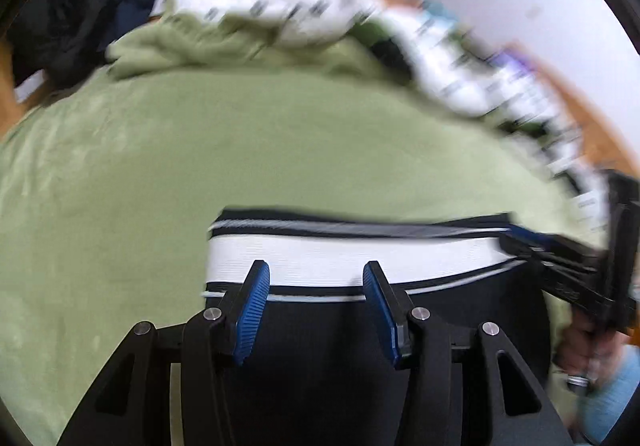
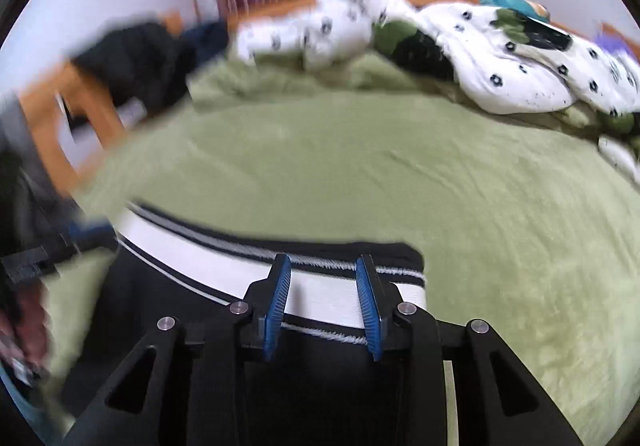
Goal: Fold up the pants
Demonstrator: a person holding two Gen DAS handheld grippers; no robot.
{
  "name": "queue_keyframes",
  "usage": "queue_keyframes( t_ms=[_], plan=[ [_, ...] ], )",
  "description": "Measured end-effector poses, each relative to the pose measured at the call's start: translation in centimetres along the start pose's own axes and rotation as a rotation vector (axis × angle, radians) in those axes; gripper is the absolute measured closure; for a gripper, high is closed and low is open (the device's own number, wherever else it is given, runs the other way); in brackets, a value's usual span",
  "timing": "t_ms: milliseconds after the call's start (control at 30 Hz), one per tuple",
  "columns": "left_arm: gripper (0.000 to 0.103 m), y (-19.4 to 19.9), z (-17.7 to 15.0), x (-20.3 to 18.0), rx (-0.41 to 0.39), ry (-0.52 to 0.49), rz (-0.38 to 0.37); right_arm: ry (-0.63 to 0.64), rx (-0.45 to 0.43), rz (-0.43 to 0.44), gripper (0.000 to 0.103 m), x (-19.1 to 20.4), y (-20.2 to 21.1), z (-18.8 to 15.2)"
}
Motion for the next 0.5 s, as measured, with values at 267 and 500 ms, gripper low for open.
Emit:
queue_keyframes(
  t_ms=[267,500],
  plan=[
    [0.057,-3.4,-0.9,0.5,0.015,0.015,-0.026,-0.003,-0.079,0.0,0.074,-1.0,-1.4,0.0],
    [0.053,-1.6,-2.7,-0.1,0.065,-0.044,-0.006,-0.009,-0.067,-0.009,0.074,-0.2,-0.4,0.0]
  ],
)
Point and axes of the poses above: each gripper's, at about its wrist camera, not at the fingertips, and y roughly against the way its jaws point, x to its left, z to its top, the point moved 8 cm from there along -y, roughly the way its jaws point, and after that the axes turned 10 degrees about z, right-handed, at the moved point
